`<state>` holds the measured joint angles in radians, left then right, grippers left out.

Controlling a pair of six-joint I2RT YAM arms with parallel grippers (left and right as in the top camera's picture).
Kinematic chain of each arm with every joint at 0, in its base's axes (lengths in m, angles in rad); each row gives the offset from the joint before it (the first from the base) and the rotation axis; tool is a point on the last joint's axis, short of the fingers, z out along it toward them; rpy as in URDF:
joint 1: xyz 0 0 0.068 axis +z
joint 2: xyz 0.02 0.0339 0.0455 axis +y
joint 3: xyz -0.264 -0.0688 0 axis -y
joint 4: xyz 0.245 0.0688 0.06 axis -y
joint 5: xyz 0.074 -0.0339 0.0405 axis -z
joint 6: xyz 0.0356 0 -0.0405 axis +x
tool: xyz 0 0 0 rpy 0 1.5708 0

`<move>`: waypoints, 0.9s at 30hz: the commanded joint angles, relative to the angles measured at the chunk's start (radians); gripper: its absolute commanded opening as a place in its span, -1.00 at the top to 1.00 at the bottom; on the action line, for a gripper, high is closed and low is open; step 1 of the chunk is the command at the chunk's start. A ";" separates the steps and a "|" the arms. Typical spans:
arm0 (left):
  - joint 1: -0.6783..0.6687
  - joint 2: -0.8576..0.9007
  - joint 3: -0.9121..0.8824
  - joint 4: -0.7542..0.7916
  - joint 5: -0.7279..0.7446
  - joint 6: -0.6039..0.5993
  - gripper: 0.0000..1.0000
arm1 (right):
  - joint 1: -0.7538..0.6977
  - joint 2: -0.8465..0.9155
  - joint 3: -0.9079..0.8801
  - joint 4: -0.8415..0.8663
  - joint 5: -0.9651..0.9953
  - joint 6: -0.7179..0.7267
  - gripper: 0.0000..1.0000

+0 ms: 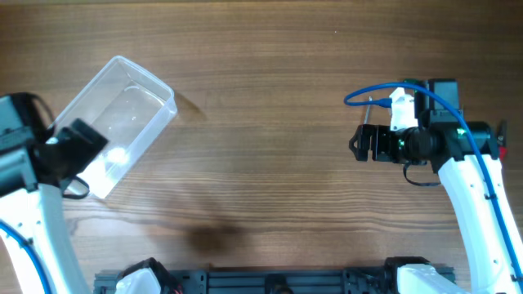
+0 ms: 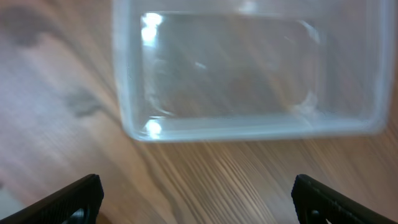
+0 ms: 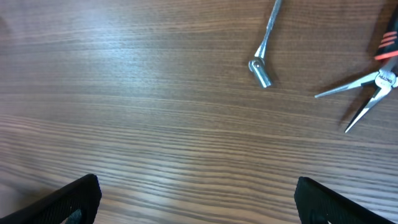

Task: Pack container
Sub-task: 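Reach the left gripper to the clear container's near corner and grasp it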

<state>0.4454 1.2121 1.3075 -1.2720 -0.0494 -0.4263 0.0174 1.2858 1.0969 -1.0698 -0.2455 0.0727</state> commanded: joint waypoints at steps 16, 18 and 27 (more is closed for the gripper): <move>0.292 0.563 0.018 0.154 0.015 -0.001 -0.94 | 0.003 0.011 0.029 -0.013 0.040 -0.020 -0.99; 0.251 0.567 0.018 0.184 0.014 0.027 -0.89 | 0.003 0.011 0.029 -0.013 0.040 -0.020 -0.99; 0.128 0.568 0.017 0.264 0.006 0.052 -0.72 | 0.003 0.011 0.029 -0.024 0.043 -0.019 -0.99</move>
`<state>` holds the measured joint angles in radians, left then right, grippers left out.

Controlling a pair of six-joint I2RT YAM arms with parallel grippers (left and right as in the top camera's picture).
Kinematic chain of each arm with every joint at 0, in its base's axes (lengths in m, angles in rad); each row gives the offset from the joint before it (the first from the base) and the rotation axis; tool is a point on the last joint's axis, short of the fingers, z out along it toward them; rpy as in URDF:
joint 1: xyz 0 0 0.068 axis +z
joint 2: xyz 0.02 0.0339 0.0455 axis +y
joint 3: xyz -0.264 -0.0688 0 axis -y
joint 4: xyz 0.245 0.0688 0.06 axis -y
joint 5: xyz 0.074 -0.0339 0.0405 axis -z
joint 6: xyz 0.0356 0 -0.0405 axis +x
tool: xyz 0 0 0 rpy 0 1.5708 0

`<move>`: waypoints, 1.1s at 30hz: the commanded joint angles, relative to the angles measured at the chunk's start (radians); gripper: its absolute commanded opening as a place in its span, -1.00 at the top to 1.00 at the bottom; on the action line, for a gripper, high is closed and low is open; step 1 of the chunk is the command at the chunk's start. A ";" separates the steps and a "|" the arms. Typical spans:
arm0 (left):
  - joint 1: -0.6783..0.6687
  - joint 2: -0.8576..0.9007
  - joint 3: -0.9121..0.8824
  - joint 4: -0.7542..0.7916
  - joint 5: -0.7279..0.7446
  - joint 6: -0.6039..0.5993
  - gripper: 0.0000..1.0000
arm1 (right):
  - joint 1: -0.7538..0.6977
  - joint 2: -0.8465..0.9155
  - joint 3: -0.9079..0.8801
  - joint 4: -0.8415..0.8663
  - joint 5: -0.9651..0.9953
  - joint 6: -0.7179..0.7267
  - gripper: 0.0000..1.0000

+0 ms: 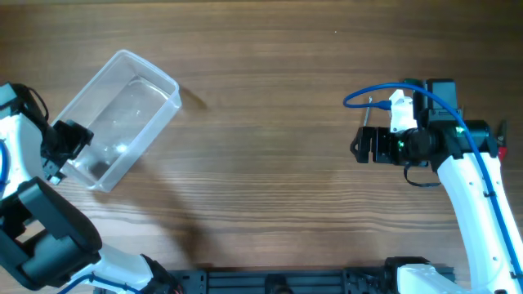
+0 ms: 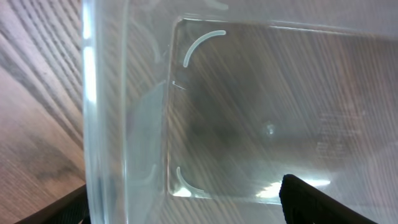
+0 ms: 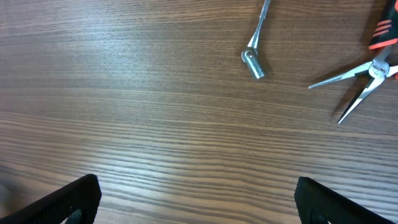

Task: Pack container
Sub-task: 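Reach the left gripper to the clear container's near corner and grasp it, then drag the clear container with the left gripper to the table center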

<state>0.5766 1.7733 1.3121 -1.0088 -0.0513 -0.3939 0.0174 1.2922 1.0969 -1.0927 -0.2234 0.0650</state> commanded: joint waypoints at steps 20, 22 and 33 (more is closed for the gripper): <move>-0.003 0.007 -0.057 0.009 0.008 0.020 0.52 | 0.003 0.005 0.029 -0.029 0.021 -0.013 -0.99; -0.003 0.007 -0.057 0.003 0.008 0.020 0.60 | 0.003 0.005 0.029 -0.030 0.021 -0.013 -0.99; -0.003 0.006 -0.056 0.001 0.009 0.020 0.92 | 0.003 0.005 0.029 -0.037 0.022 -0.012 -0.99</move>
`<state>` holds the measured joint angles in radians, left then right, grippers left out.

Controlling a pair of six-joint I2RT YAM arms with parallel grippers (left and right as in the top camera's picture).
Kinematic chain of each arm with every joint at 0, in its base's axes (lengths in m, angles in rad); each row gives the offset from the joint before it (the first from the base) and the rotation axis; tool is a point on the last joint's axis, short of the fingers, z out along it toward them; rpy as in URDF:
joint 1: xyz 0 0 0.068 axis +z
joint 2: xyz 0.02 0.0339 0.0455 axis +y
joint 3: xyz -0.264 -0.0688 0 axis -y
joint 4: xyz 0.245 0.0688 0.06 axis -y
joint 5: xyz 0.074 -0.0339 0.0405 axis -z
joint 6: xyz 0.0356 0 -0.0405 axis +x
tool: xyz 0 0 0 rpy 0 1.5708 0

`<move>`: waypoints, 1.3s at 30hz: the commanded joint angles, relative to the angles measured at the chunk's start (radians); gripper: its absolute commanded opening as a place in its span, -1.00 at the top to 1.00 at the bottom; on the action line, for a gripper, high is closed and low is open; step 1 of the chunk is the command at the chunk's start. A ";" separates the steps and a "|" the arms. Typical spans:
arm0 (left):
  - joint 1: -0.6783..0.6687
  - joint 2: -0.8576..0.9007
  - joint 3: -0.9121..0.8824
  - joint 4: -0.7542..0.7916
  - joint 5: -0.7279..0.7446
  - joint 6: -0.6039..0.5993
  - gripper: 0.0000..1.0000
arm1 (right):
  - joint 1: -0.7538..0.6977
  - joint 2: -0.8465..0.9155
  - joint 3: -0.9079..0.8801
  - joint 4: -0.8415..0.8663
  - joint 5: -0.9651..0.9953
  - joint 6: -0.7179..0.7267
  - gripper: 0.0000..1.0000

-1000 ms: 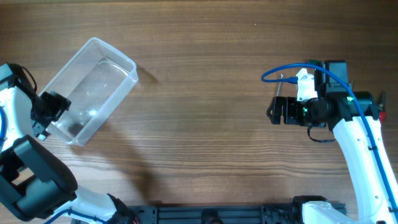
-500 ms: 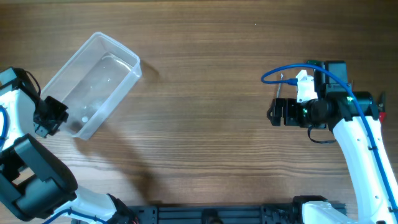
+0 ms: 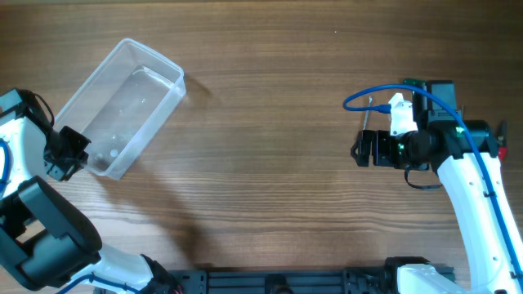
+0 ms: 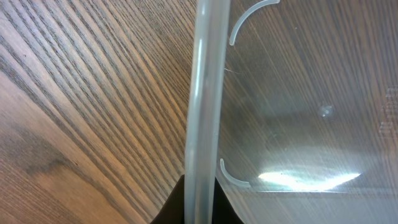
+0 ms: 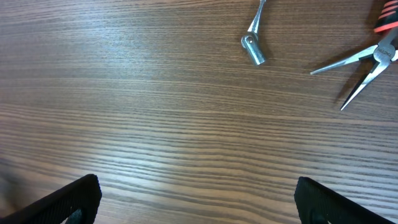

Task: Pack container
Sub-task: 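Drag the clear container with the left gripper to the table center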

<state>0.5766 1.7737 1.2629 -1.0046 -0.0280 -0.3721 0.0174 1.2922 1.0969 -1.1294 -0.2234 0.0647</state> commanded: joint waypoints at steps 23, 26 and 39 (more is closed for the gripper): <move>-0.737 -0.158 -0.006 0.040 0.087 0.102 0.92 | 0.003 -0.023 0.087 0.018 0.150 0.076 -0.99; -0.767 -0.106 -0.006 0.044 0.087 0.098 0.92 | 0.003 -0.023 0.087 0.017 0.150 0.072 -0.99; -0.773 0.082 -0.006 0.048 0.087 0.107 0.31 | 0.003 -0.023 0.087 0.003 0.149 0.069 -0.99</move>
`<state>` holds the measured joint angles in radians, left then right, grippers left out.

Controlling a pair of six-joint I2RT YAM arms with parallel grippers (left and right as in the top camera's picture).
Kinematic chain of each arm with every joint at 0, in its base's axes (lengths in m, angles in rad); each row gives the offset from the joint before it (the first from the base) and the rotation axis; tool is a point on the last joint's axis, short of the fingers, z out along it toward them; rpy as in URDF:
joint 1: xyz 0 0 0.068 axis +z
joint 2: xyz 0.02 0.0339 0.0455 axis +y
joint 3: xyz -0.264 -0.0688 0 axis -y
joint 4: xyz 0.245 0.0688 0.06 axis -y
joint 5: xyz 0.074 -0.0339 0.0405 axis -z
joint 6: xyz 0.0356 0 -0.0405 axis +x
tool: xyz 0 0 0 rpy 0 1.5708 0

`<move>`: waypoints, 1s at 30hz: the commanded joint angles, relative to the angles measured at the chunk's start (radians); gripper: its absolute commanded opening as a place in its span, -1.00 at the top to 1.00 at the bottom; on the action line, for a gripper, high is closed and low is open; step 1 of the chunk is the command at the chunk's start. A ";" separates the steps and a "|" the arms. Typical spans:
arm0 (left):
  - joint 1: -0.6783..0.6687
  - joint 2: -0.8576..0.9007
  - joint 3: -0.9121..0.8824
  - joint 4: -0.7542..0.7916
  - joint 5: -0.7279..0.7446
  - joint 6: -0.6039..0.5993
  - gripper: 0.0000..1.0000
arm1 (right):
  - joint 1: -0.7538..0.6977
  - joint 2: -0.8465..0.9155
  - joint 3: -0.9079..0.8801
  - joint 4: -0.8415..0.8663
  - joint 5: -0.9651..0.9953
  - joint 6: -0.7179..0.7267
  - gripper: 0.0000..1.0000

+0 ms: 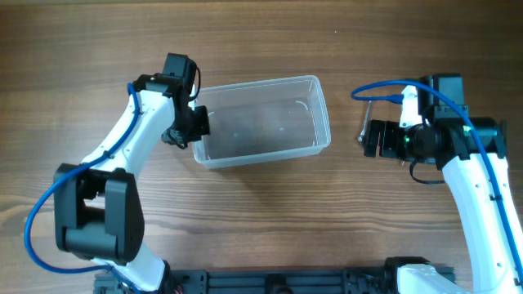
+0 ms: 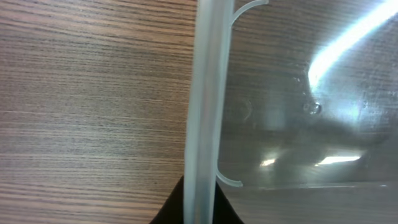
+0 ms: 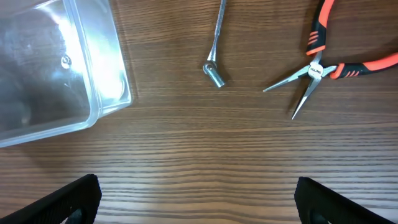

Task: Pack container

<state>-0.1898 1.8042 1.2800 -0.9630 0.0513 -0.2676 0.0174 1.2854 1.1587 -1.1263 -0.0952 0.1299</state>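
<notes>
The clear plastic container (image 1: 261, 122) stands upright near the table's middle, long side left to right, with nothing in it. My left gripper (image 1: 194, 125) is shut on its left short wall; in the left wrist view that wall's rim (image 2: 205, 93) runs straight up from between my fingertips (image 2: 180, 208). To the container's right my right gripper (image 1: 365, 139) is open over bare wood, nothing between its fingers (image 3: 62, 202). The right wrist view shows the container's right end (image 3: 93, 74), a metal socket wrench (image 3: 216, 46) and orange-handled needle-nose pliers (image 3: 323, 62).
In the overhead view the wrench (image 1: 364, 114) shows just right of the container, partly under my right arm; the pliers are hidden there. The wooden table (image 1: 261, 229) carries nothing else in view.
The container was at the table's far left, lying diagonally; it is now near the middle, turned level, still in my left gripper. It now shows in the right wrist view.
My left gripper was open just short of the container's near end at the far left. Then its open fingers were at the end wall, and then shut on it. Now the container stands near the middle, close to the tools. The right gripper stayed open, nearly in place.
</notes>
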 commanded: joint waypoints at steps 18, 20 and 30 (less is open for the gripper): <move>0.062 -0.587 0.112 -0.078 -0.132 -0.002 -1.00 | 0.003 0.056 0.396 -0.122 0.051 0.057 -0.99; 0.085 -0.603 0.112 -0.094 -0.132 -0.002 -0.99 | 0.003 0.128 0.397 -0.097 0.051 0.079 -0.99; 0.127 -0.580 0.111 -0.134 -0.132 -0.001 -1.00 | 0.003 0.648 0.397 0.141 0.050 0.086 -0.99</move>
<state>-0.0696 1.2175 1.3811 -1.0992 -0.0708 -0.2676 0.0174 1.8633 1.5585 -0.9951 -0.0616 0.2119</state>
